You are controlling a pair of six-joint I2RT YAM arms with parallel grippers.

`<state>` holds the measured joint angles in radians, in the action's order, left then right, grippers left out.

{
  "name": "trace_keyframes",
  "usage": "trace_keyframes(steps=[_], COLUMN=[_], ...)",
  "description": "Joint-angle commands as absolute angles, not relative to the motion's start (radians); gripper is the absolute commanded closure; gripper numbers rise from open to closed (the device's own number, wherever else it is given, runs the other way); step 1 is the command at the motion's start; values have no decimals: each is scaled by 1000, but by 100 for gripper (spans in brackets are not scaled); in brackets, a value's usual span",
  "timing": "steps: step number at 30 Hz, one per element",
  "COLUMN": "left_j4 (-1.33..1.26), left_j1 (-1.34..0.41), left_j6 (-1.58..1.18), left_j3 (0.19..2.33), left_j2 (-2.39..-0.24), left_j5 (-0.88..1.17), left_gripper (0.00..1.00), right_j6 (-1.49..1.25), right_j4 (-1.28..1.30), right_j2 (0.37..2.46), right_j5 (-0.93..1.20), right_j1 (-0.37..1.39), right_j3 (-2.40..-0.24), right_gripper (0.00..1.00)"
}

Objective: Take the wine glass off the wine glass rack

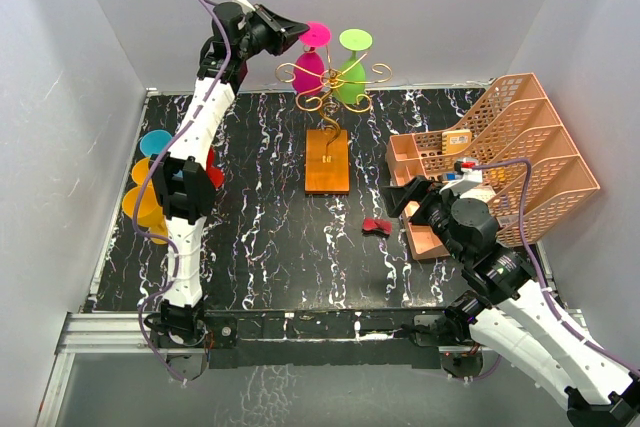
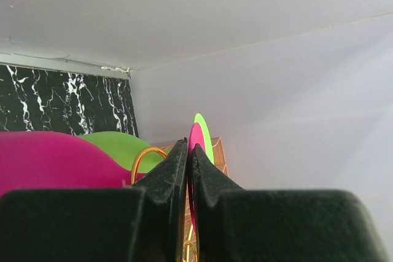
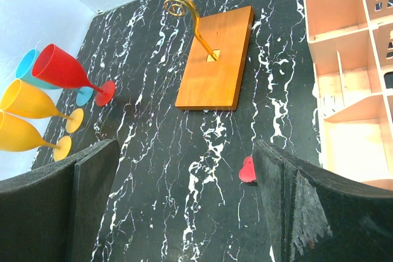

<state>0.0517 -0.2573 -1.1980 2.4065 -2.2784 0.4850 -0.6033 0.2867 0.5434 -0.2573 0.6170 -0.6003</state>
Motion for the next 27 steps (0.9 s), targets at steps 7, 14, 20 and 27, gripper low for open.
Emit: trace_keyframes(steps=[7,14,20,27], left_j4=[1,31,34,-6], left_j1=[-291,-289,-274,-269], left_j6=[-1223,-1203,-1205,-1252], left_j3=[2434,2432,2434,2473], left_j2=[-2235,-2231,-2236,-2271], left_j5=[518,488,464,476], left_gripper=[100,100,100,100], right_j6=[-599,-593,-580,-581], right_j4=[260,261,273,273], right_j2=[525,522,520,522], right_j5=[-276,-276,-286,-283], right_j1=[617,618,618,617], right_j3=[-653,-665,-679,-681], right_gripper=[1,1,1,1])
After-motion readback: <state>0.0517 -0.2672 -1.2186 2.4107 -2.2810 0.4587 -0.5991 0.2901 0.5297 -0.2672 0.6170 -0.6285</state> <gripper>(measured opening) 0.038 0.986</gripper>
